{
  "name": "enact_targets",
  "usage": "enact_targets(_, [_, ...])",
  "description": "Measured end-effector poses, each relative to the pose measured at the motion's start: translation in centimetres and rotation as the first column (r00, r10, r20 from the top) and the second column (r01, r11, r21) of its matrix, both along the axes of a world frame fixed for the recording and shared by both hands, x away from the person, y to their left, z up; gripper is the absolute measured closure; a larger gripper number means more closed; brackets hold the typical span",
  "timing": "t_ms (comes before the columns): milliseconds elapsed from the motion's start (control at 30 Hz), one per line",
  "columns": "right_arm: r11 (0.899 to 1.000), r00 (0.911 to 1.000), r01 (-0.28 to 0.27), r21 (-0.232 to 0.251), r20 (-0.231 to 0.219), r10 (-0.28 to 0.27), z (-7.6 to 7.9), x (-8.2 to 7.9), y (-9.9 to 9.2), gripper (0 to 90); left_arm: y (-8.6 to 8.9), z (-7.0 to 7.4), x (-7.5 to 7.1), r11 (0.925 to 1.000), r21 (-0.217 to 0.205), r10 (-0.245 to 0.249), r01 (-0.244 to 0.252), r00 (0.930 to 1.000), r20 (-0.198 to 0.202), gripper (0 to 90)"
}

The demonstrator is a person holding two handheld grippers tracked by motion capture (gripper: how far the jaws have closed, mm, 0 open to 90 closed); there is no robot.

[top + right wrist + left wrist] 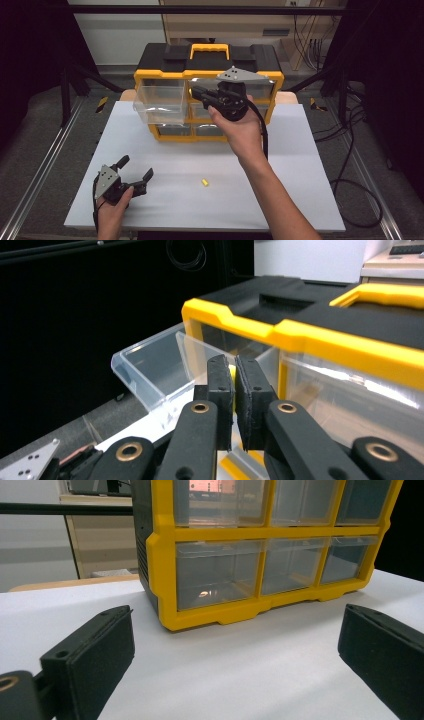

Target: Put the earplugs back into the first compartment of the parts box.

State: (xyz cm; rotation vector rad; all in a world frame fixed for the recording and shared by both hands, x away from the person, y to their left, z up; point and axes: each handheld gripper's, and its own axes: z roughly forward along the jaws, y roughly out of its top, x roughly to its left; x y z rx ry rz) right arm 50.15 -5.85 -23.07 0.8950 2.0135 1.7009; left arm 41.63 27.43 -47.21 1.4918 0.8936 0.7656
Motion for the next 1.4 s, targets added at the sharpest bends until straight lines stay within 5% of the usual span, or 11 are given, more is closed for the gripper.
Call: enact_targets(1400, [0.999,0.9992,-0.033,0.01,0.024,0.033,2.2,1.4,3.6,85.5,0.0,0.0,0.2,0.9999,-0.011,-0.003,0.003,1.0,0.001,1.3])
